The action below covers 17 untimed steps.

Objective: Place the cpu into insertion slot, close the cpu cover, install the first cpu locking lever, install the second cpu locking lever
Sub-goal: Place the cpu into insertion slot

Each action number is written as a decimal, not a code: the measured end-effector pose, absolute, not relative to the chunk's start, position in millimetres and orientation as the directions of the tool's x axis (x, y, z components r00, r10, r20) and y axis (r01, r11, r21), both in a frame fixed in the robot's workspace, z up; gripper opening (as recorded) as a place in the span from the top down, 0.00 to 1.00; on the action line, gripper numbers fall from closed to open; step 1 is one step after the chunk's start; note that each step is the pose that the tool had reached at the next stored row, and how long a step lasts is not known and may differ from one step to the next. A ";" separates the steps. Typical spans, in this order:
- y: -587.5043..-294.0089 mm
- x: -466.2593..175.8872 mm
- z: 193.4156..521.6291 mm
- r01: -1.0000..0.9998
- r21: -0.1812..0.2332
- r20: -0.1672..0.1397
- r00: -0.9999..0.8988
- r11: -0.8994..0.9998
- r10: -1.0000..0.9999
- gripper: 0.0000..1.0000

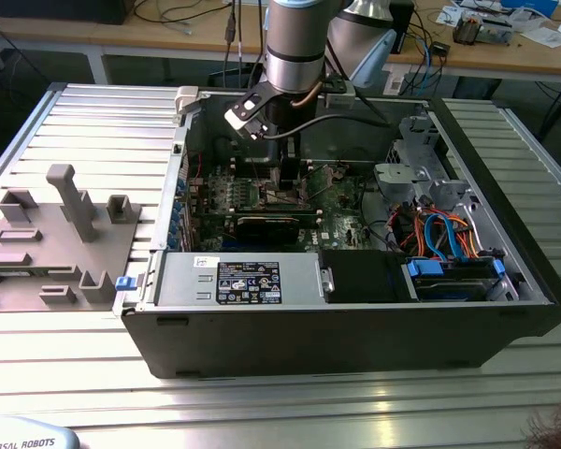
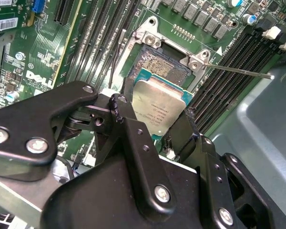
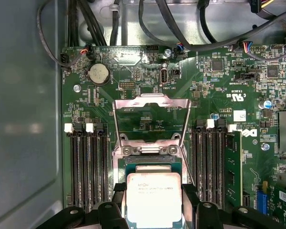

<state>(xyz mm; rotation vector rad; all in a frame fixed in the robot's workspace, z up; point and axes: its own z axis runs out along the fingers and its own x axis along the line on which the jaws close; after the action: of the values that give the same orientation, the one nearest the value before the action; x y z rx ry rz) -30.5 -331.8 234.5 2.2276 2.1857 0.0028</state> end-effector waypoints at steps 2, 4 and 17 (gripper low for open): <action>-331.4 -30.5 234.3 1.000 0.016 -0.013 0.019 -0.019 1.000 0.45; -331.0 -30.5 234.1 1.000 0.016 -0.013 0.019 -0.019 1.000 0.45; -328.1 -30.5 232.8 1.000 0.016 -0.013 0.019 -0.019 1.000 0.45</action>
<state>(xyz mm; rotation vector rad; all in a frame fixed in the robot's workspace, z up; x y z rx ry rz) -30.5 -328.1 232.8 2.2276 2.1857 0.0027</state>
